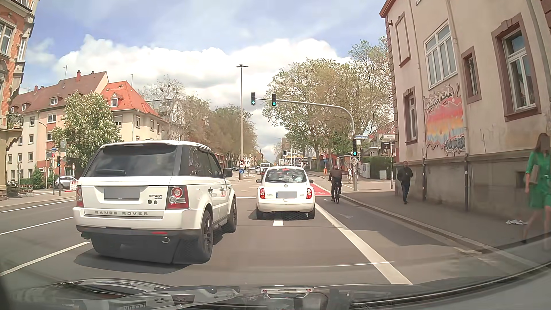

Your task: Follow the waypoints while adhering to traffic rules and regulations

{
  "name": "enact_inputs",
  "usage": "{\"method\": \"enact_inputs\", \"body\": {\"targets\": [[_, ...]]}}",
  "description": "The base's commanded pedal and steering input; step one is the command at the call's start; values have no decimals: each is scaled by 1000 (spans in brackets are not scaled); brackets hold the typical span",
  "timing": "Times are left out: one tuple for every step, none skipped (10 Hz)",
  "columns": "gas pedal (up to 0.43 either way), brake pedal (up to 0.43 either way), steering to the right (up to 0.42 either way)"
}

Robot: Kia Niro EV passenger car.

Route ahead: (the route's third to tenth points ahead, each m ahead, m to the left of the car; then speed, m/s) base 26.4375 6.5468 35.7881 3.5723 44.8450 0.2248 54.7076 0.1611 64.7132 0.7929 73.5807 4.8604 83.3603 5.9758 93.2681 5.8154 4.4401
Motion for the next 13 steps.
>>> {"method": "enact_inputs", "body": {"targets": [[0,122,-2],[0,116,-2],[0,122,-2],[0,116,-2],[0,110,-2],[0,110,-2],[0,104,-2],[0,98,-2],[0,98,-2],[0,91,-2],[0,98,-2],[0,98,-2],[0,98,-2]]}}
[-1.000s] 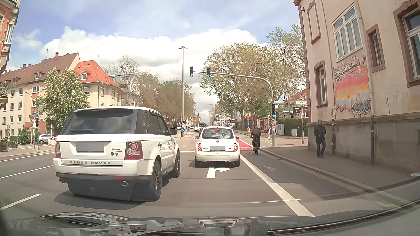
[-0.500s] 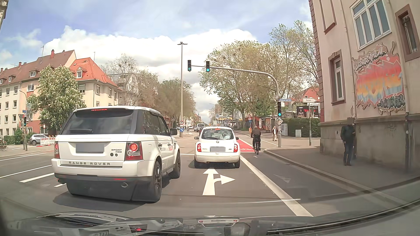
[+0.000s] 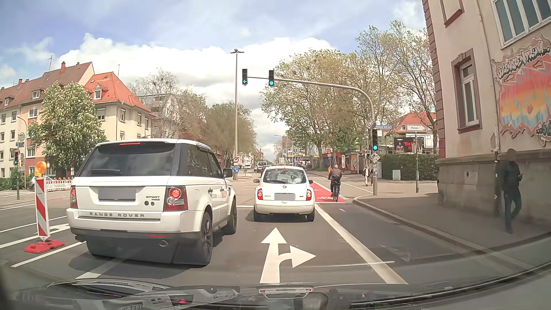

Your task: Follow the waypoints while adhering to traffic rules and regulations

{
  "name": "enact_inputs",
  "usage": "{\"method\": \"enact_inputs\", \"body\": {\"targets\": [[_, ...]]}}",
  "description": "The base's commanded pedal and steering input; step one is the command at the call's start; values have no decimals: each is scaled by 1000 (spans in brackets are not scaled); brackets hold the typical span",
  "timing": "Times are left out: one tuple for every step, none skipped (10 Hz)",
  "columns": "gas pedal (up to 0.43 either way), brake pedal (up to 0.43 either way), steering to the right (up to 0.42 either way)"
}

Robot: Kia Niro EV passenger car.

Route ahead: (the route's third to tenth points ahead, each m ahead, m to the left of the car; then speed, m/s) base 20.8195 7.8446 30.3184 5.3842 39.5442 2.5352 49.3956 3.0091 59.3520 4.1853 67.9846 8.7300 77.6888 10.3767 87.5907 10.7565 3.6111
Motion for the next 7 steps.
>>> {"method": "enact_inputs", "body": {"targets": [[0,85,-2],[0,91,-2],[0,91,-2],[0,91,-2],[0,91,-2],[0,91,-2],[0,91,-2]]}}
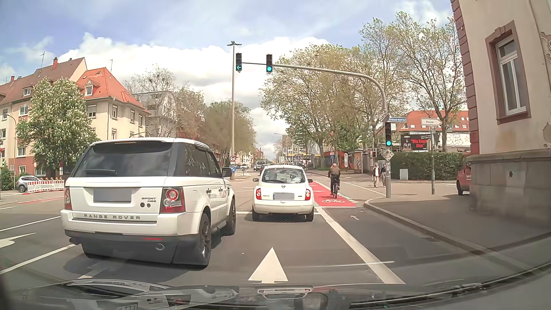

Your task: Follow the waypoints while adhering to traffic rules and regulations

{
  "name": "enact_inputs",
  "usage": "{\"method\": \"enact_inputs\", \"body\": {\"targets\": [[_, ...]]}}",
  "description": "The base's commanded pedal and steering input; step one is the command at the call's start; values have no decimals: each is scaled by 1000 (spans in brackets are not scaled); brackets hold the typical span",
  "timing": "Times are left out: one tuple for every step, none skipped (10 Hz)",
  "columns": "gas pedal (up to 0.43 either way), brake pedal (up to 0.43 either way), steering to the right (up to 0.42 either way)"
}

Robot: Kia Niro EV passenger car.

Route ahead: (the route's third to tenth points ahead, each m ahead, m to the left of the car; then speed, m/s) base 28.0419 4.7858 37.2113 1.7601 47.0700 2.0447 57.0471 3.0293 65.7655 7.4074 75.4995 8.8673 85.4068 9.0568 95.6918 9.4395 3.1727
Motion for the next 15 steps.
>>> {"method": "enact_inputs", "body": {"targets": [[0,98,-2],[0,104,-2],[0,98,-2],[0,98,-2],[0,85,-2],[0,61,-2],[0,67,-2],[0,67,-2],[0,24,-2],[0,0,-2],[0,0,-2],[0,0,-2],[0,0,-2],[59,0,-2],[87,0,-2]]}}
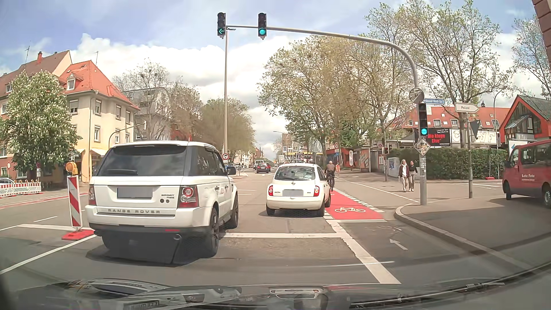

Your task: Follow the waypoints while adhering to traffic rules and regulations

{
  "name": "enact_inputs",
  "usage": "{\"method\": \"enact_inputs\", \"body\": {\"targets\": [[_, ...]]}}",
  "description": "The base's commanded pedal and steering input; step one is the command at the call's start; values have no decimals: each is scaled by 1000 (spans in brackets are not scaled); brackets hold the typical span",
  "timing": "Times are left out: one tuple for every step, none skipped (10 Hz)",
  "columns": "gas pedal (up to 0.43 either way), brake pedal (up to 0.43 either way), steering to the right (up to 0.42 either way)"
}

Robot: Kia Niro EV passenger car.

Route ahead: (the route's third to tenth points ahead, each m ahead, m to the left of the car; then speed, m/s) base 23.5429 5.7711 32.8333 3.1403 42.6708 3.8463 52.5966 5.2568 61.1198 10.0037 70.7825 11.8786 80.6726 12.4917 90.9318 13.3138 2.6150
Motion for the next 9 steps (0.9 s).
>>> {"method": "enact_inputs", "body": {"targets": [[150,0,-2],[197,0,-2],[228,0,-2],[240,0,-2],[248,0,-2],[248,0,-2],[248,0,-2],[248,0,-2],[248,0,-2]]}}
